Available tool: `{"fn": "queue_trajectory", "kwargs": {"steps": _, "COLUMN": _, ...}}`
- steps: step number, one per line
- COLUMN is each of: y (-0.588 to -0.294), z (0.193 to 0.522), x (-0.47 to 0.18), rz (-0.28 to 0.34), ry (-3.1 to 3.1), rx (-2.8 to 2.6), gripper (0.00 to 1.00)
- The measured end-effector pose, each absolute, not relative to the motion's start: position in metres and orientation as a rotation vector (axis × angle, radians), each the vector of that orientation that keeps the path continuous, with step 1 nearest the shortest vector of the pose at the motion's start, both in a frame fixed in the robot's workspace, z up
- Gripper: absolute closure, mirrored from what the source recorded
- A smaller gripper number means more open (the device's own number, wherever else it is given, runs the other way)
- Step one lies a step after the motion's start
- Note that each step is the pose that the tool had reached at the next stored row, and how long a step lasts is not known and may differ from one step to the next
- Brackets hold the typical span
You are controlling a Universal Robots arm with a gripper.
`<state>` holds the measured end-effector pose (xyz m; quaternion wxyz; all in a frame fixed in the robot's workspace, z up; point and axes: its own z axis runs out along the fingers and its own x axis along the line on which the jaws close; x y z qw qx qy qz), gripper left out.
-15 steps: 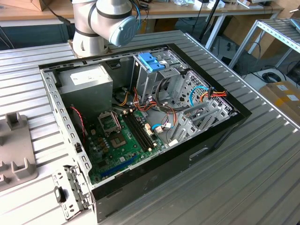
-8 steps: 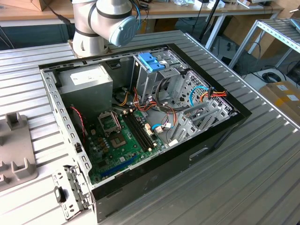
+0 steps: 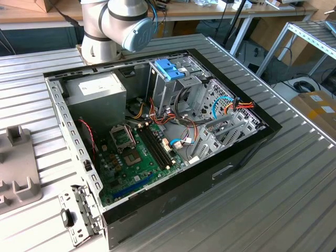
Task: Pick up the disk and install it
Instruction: 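Pick up the disk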
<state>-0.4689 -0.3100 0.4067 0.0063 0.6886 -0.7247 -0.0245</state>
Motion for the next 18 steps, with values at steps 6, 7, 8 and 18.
{"fn": "queue_trajectory", "kwargs": {"steps": 6, "y": -0.31, "z": 0.412, "x": -0.469, "rz": -0.077, "ry": -2.267, "rx": 2.155, "gripper": 0.63}}
{"fn": "queue_trajectory", "kwargs": {"steps": 7, "y": -0.31, "z": 0.413, "x": -0.469, "rz": -0.077, "ry": -2.267, "rx": 2.155, "gripper": 0.63}}
{"fn": "queue_trajectory", "kwargs": {"steps": 8, "y": -0.31, "z": 0.414, "x": -0.469, "rz": -0.077, "ry": -2.267, "rx": 2.155, "gripper": 0.63}}
{"fn": "queue_trajectory", "kwargs": {"steps": 18, "y": -0.31, "z": 0.421, "x": -0.469, "rz": -0.077, "ry": -2.267, "rx": 2.155, "gripper": 0.63}}
